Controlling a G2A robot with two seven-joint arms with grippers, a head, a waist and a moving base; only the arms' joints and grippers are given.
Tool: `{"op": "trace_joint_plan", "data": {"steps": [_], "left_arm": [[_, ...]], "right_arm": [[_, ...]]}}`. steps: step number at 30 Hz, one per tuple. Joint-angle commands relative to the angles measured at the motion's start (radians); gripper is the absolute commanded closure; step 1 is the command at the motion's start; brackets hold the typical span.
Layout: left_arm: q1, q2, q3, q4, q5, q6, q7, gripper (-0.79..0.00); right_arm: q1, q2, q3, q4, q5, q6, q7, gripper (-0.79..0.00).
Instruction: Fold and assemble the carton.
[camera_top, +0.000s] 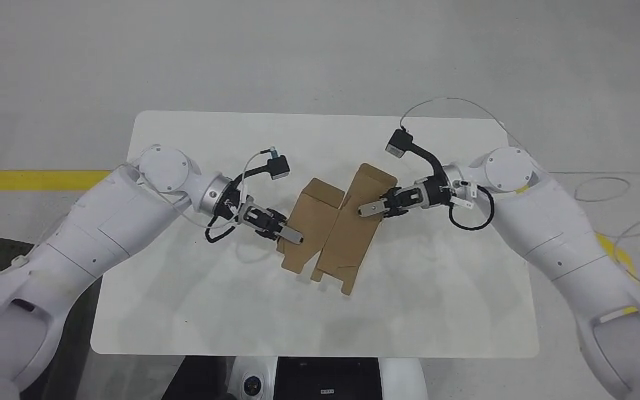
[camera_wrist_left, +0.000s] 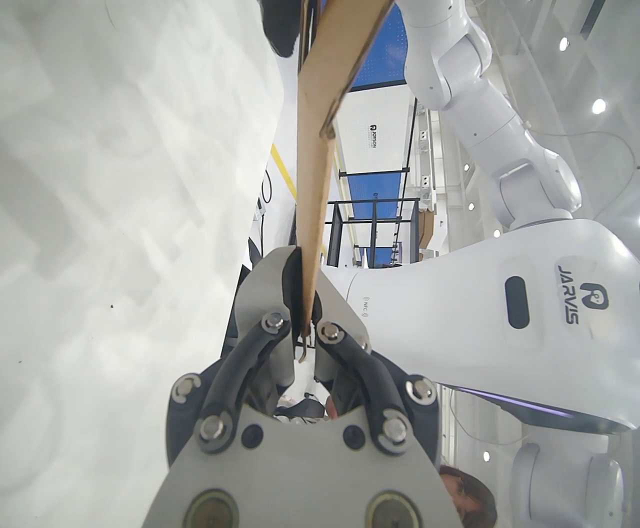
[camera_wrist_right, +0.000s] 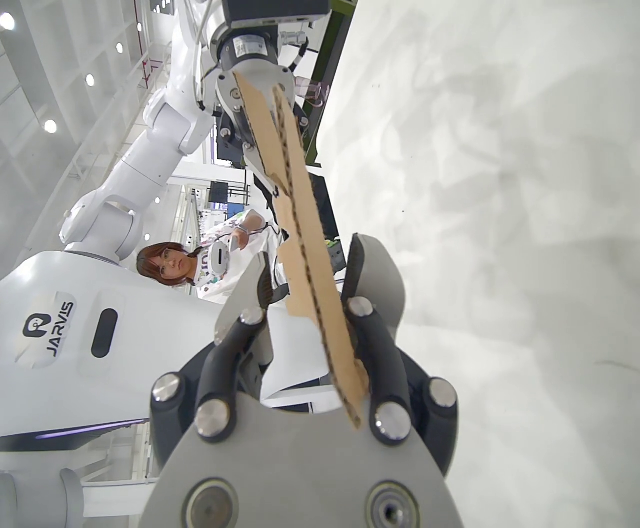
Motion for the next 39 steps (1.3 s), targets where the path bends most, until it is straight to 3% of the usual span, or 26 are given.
{"op": "trace_joint_plan", "data": {"steps": [1,5,11,15,16,17,18,19,30,31,32,33,34,39], "left_arm": [[0.006,-0.001,-0.008,0.002,-0.001,0.005,-0.005,0.0],[0.015,-0.003,-0.026,0.004,-0.001,0.013,-0.013,0.0],[0.02,-0.003,-0.035,0.008,0.0,0.013,-0.013,0.0],[0.02,-0.003,-0.035,0.008,0.0,0.013,-0.013,0.0],[0.02,-0.003,-0.035,0.008,0.0,0.013,-0.013,-0.055],[0.02,-0.003,-0.035,0.008,0.0,0.013,-0.013,-0.249],[0.02,-0.003,-0.035,0.008,0.0,0.013,-0.013,-0.628],[0.02,-0.003,-0.035,0.008,0.0,0.013,-0.013,-0.785],[0.02,-0.003,-0.035,0.008,0.0,0.013,-0.013,-0.785],[0.02,-0.003,-0.035,0.008,0.0,0.013,-0.013,-0.674],[0.02,-0.003,-0.035,0.008,0.0,0.013,-0.013,-0.391],[0.023,-0.003,-0.045,0.01,-0.036,0.01,-0.01,-0.222],[0.03,-0.002,-0.059,0.013,-0.088,0.015,-0.015,0.0],[0.058,0.0,-0.114,0.006,-0.112,0.059,-0.059,0.0]], "right_arm": [[0.002,0.003,-0.007,-0.008,0.007,0.001,0.001,-0.197],[0.006,0.009,-0.02,-0.008,0.023,0.0,0.0,-0.151],[0.006,0.01,-0.024,-0.01,0.036,-0.001,-0.001,-0.006],[0.006,0.01,-0.024,-0.01,0.036,-0.001,-0.001,0.0],[0.006,0.01,-0.024,-0.01,0.036,-0.001,-0.001,0.0],[0.006,0.01,-0.024,-0.01,0.036,-0.001,-0.001,0.0],[0.006,0.01,-0.024,-0.01,0.036,-0.001,-0.001,0.0],[0.006,0.01,-0.024,-0.01,0.036,-0.001,-0.001,0.0],[0.006,0.01,-0.024,-0.01,0.036,-0.001,-0.001,0.0],[0.006,0.01,-0.024,-0.01,0.036,-0.001,-0.001,0.0],[0.006,0.01,-0.024,-0.01,0.036,-0.001,-0.001,0.0],[0.01,0.009,-0.015,-0.018,0.058,-0.014,-0.014,-0.329],[0.007,0.008,-0.006,-0.023,0.088,-0.028,-0.028,-0.785],[-0.001,0.01,0.005,-0.018,0.101,-0.033,-0.033,-0.785]]}}
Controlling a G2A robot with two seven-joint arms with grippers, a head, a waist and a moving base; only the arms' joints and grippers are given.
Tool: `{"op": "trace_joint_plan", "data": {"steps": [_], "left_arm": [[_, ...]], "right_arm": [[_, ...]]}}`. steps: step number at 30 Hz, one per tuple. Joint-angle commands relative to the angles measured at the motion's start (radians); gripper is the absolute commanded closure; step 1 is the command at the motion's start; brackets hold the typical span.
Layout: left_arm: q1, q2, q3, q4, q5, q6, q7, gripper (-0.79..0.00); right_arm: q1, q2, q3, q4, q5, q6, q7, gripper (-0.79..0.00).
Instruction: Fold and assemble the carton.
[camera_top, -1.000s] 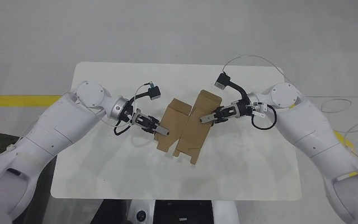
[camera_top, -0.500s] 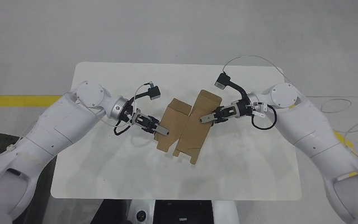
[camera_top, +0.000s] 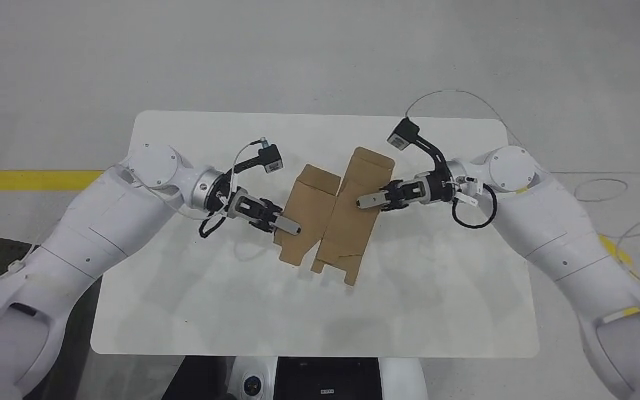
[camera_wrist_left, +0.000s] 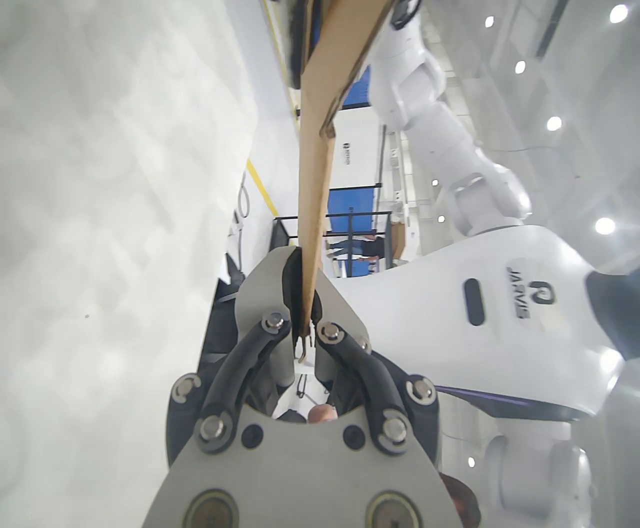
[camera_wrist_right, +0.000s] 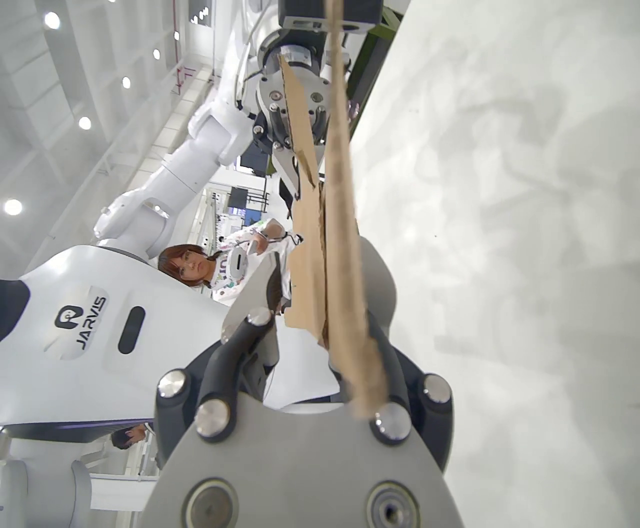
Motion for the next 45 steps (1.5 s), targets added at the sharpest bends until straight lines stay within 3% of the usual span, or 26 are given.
{"op": "trace_joint_plan", "data": {"steps": [1,18,19,22,23,26,28,32,36,45], "left_arm": [[0.013,-0.001,-0.019,-0.002,0.002,0.01,-0.009,0.0],[0.072,-0.027,-0.115,0.005,0.084,0.042,-0.041,0.0],[0.073,-0.029,-0.118,0.004,0.086,0.043,-0.042,0.0],[0.078,-0.033,-0.125,0.001,0.095,0.046,-0.046,0.0],[0.08,-0.035,-0.127,0.0,0.096,0.048,-0.048,0.0],[0.086,-0.04,-0.132,-0.004,0.102,0.055,-0.054,0.0],[0.089,-0.042,-0.135,-0.005,0.107,0.059,-0.059,0.0],[0.094,-0.047,-0.142,-0.003,0.117,0.063,-0.063,0.0],[0.095,-0.048,-0.145,-0.002,0.119,0.064,-0.064,0.0],[0.095,-0.048,-0.145,-0.002,0.119,0.064,-0.064,0.0]], "right_arm": [[-0.001,0.0,0.003,0.001,-0.001,0.0,0.0,-0.785],[-0.001,0.01,0.033,0.019,-0.032,-0.043,-0.043,-0.785],[0.0,0.01,0.032,0.02,-0.032,-0.044,-0.044,-0.754],[-0.002,0.01,0.025,0.01,-0.033,-0.049,-0.049,-0.416],[-0.002,0.01,0.022,0.008,-0.033,-0.05,-0.05,-0.382],[0.0,0.009,0.013,0.011,-0.035,-0.053,-0.053,-0.376],[0.003,0.008,0.009,0.016,-0.03,-0.054,-0.054,-0.323],[0.008,0.007,0.001,0.012,-0.019,-0.047,-0.047,-0.132],[0.009,0.006,0.0,0.012,-0.015,-0.043,-0.043,-0.006],[0.009,0.006,0.0,0.012,-0.015,-0.043,-0.043,0.0]]}}
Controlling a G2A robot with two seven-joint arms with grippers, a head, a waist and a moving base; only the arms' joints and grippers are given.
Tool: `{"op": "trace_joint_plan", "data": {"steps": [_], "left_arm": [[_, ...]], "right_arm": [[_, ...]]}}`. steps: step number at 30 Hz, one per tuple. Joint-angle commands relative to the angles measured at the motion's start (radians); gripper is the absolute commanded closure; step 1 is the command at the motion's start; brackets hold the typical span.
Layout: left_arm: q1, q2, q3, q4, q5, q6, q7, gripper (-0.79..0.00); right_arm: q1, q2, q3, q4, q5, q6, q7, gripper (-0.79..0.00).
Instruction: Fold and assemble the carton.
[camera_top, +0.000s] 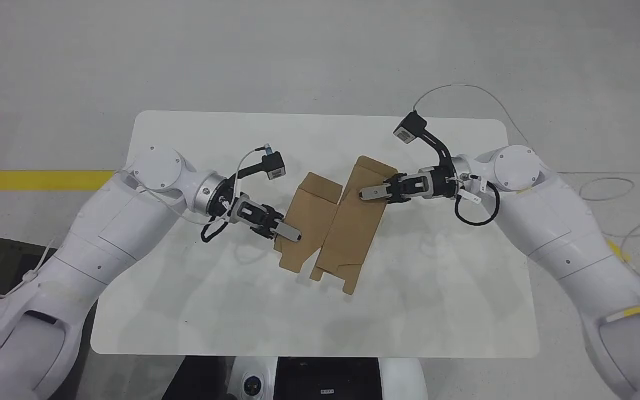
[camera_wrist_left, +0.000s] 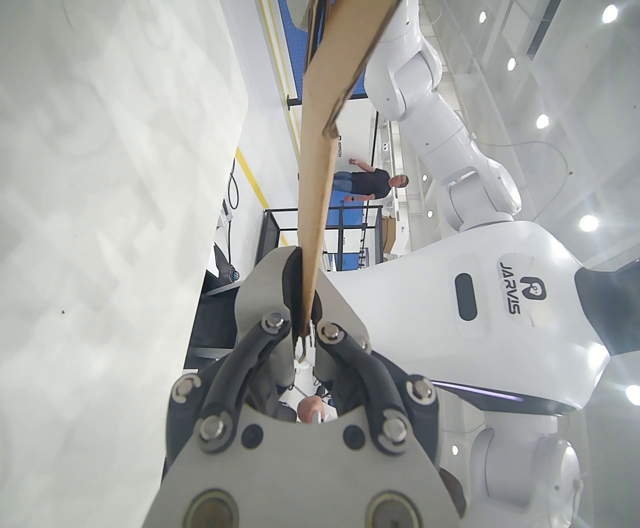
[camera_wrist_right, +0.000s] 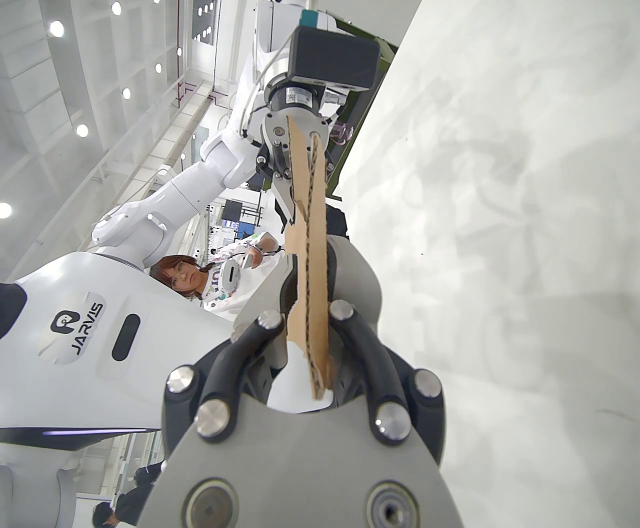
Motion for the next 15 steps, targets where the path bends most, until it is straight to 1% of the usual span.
{"op": "trace_joint_plan", "data": {"steps": [1,7,8,9,10,15], "left_arm": [[0.0,0.0,0.0,0.0,0.0,0.0,0.0,0.0],[0.0,0.0,0.0,0.0,0.0,0.0,0.0,0.0],[0.0,0.0,0.0,0.0,0.0,0.0,0.0,0.0],[0.0,0.0,0.0,0.0,0.0,0.0,0.0,0.0],[-0.003,0.0,-0.004,-0.003,-0.002,0.0,0.0,0.0],[0.006,0.004,-0.033,0.004,-0.002,0.006,-0.006,0.0]], "right_arm": [[0.0,0.0,0.0,0.0,0.0,0.0,0.0,0.0],[0.0,0.0,0.0,0.0,0.0,0.0,0.0,0.0],[0.0,0.0,0.0,0.0,0.0,0.0,0.0,-0.031],[0.0,0.0,0.0,0.0,0.0,0.0,0.0,-0.219],[0.0,0.0,0.0,0.0,0.0,0.0,0.0,-0.785],[0.0,0.0,0.0,0.0,0.0,0.0,0.0,-0.785]]}}
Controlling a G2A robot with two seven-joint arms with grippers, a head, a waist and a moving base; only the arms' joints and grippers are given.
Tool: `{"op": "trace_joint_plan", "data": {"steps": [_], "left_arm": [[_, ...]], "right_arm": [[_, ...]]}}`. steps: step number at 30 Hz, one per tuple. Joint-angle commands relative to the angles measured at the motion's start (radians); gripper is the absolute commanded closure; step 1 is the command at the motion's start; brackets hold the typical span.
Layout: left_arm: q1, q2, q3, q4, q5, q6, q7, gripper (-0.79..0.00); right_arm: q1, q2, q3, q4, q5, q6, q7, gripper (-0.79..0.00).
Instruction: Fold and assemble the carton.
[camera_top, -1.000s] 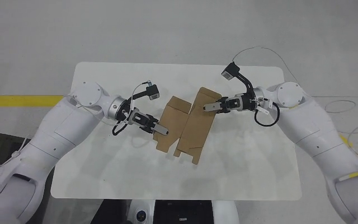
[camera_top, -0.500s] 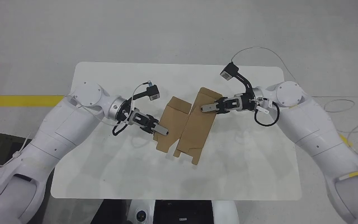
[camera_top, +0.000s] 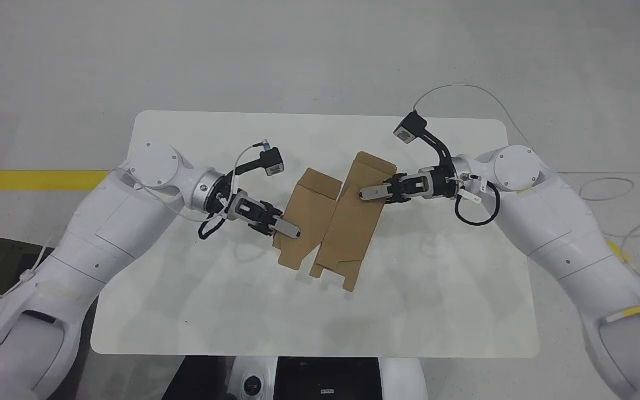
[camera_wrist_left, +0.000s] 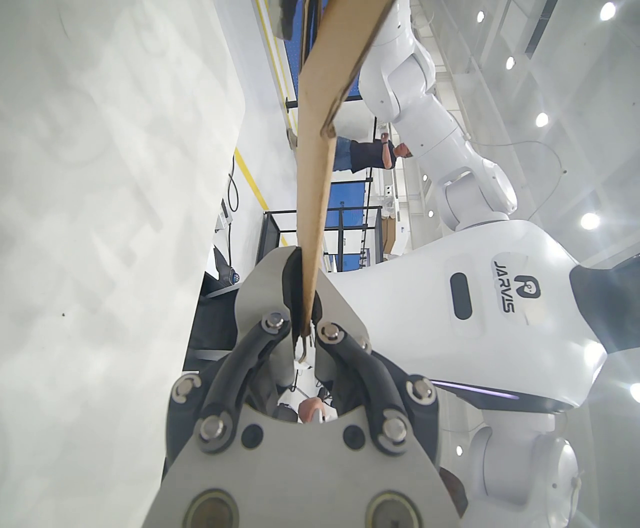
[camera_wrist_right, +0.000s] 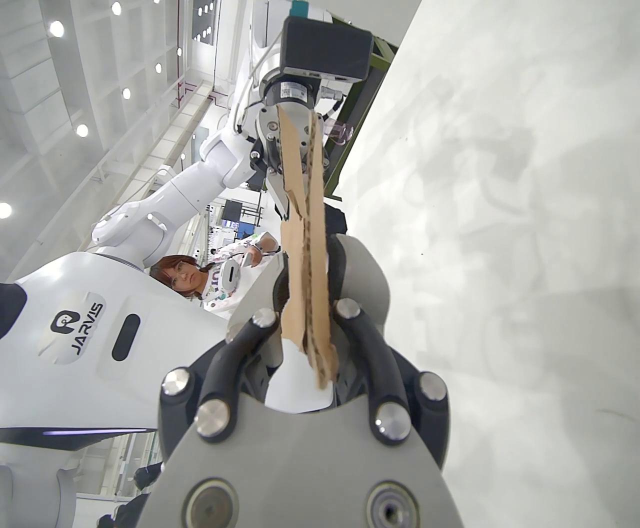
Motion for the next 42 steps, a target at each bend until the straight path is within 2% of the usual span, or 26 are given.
{"op": "trace_joint_plan", "data": {"steps": [1,8,15,16,17,18,28,42], "left_arm": [[0.005,0.001,-0.01,0.01,0.005,-0.001,0.001,0.0],[0.011,0.009,-0.043,0.039,0.048,-0.024,0.024,0.0],[0.022,0.029,-0.112,0.093,0.022,-0.033,0.033,0.0],[0.024,0.032,-0.122,0.094,0.022,-0.035,0.035,0.0],[0.027,0.036,-0.131,0.095,0.025,-0.036,0.036,0.0],[0.03,0.039,-0.14,0.097,0.028,-0.038,0.038,0.0],[0.06,0.057,-0.186,0.105,0.043,-0.047,0.048,0.0],[0.077,0.059,-0.192,0.084,0.046,-0.049,0.05,0.0]], "right_arm": [[0.0,0.0,0.0,0.0,0.0,0.0,0.0,-0.785],[0.0,0.0,0.0,0.0,0.0,0.0,0.0,-0.785],[0.0,0.0,0.0,0.0,0.0,0.0,0.0,-0.785],[0.0,0.0,0.0,0.0,0.0,0.0,0.0,-0.557],[0.0,0.0,0.0,0.0,0.0,0.0,0.0,-0.206],[0.0,0.0,0.0,0.0,0.0,0.0,0.0,-0.009],[0.0,0.0,0.0,0.0,0.0,0.0,0.0,0.0],[-0.009,0.0,0.002,-0.011,-0.009,0.006,-0.02,0.0]]}}
